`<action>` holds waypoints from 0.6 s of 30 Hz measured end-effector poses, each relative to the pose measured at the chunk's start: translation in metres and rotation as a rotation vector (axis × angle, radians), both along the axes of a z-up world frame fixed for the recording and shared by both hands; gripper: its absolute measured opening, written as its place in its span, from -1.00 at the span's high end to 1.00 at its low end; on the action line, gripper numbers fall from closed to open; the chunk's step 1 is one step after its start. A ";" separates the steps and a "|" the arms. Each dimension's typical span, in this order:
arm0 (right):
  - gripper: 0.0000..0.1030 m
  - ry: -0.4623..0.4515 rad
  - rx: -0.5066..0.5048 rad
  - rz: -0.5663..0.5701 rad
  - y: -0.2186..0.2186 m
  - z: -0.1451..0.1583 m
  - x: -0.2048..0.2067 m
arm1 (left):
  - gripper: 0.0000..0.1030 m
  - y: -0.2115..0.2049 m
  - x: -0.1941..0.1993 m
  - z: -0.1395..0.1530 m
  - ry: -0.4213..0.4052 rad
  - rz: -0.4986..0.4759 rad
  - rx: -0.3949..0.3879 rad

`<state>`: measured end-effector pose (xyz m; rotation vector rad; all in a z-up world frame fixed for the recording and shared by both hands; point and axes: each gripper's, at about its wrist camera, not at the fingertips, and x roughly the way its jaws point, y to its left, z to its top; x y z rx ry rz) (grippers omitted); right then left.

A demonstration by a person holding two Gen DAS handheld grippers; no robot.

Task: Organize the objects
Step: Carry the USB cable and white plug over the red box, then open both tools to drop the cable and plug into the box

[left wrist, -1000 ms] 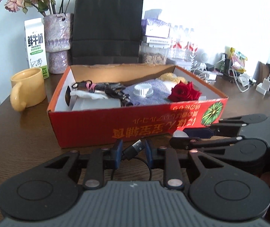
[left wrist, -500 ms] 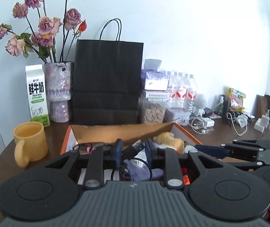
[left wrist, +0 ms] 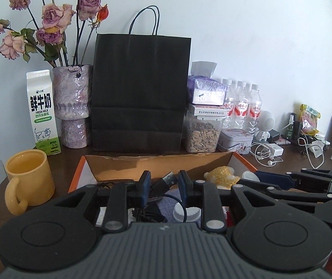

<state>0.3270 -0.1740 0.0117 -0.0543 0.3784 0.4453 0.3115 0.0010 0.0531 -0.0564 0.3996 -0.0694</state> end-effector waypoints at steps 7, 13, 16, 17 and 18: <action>0.47 0.027 -0.004 -0.012 0.000 -0.010 0.013 | 0.39 0.004 0.013 -0.012 0.033 0.005 -0.017; -0.93 0.044 -0.025 -0.040 -0.001 -0.017 0.016 | -1.00 0.011 0.010 -0.013 0.025 0.059 -0.008; -1.00 0.044 -0.026 -0.042 -0.001 -0.016 0.014 | -1.00 0.013 0.007 -0.010 0.023 0.072 -0.001; -1.00 0.044 -0.030 -0.043 0.000 -0.015 0.012 | -1.00 0.013 0.006 -0.009 0.025 0.078 0.007; -1.00 0.045 -0.032 -0.044 0.000 -0.014 0.010 | -1.00 0.012 0.004 -0.008 0.026 0.081 0.016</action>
